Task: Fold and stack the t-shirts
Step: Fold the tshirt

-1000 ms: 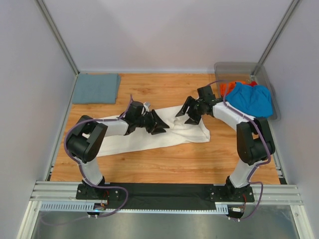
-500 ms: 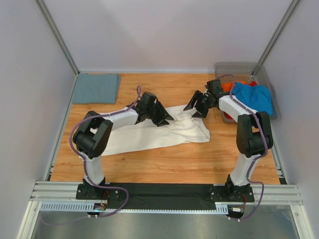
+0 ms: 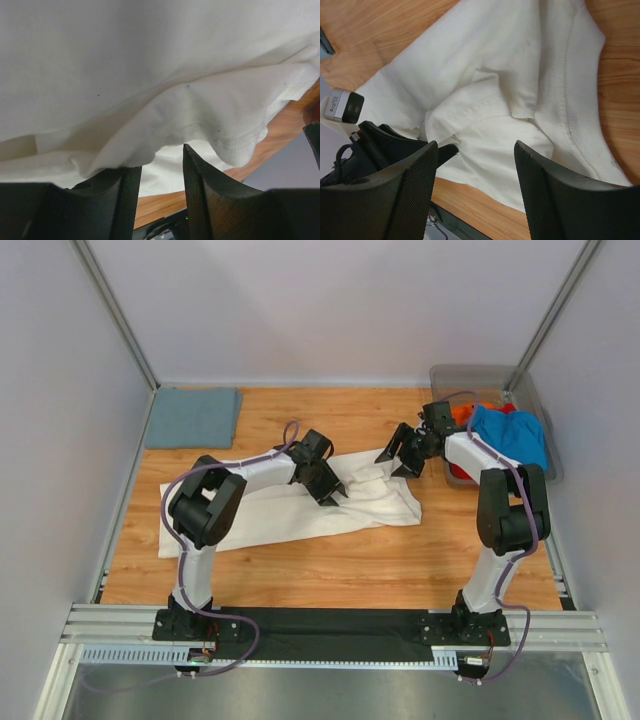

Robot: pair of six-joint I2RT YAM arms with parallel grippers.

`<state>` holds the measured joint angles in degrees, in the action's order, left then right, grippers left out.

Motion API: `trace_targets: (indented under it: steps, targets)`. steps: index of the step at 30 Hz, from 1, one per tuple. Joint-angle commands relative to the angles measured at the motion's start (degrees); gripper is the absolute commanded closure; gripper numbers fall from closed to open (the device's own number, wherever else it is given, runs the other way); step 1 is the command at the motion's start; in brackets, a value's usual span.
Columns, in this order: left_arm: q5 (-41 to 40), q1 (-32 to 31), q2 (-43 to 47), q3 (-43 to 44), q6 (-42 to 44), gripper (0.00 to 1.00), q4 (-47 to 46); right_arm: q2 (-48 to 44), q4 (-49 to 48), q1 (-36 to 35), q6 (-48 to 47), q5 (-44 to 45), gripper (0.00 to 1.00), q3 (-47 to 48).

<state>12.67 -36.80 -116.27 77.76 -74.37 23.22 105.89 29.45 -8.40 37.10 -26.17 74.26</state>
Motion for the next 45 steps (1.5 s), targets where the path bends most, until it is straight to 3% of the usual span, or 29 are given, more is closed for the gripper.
trace_targets:
  steps: [1, 13, 18, 26, 30, 34, 39, 45]
  targets:
    - [-2.38, -0.21, -0.98, 1.61, -2.18, 0.55, 3.32, -0.86, -1.06, 0.32, -2.03, -0.81, 0.36, -0.52]
    - [-4.93, -0.82, -0.54, 6.44, 2.63, 0.65, 4.90, -0.24, -1.15, 0.41, -2.74, -1.77, 0.36, -0.26]
    - [-5.11, -1.00, -3.00, 8.73, 3.18, 0.60, 8.68, -0.15, -1.33, 0.49, -2.47, -1.95, 0.36, -0.52]
    - [-4.40, -1.00, -6.42, 12.24, 2.91, 0.62, 10.26, 0.81, -1.24, 0.84, -1.77, -2.04, 0.36, 0.27]
    - [-4.67, -1.08, -6.43, 12.51, 3.79, 0.73, 9.82, 3.17, -1.94, 1.11, -0.10, -3.35, 0.35, 1.50]
    - [-4.84, -1.00, -5.46, 12.68, 5.37, 0.90, 10.61, 6.52, 1.04, 1.20, 0.07, -3.88, 0.47, 5.10]
    - [-5.64, -1.00, -3.18, 12.16, 7.13, 0.98, 11.14, 7.40, 0.17, 1.37, 0.78, -3.88, 0.54, 5.46]
    - [-4.76, -1.00, -2.39, 12.33, 8.10, 0.99, 11.41, 9.16, 0.34, 1.46, 0.26, -2.83, 0.55, 6.33]
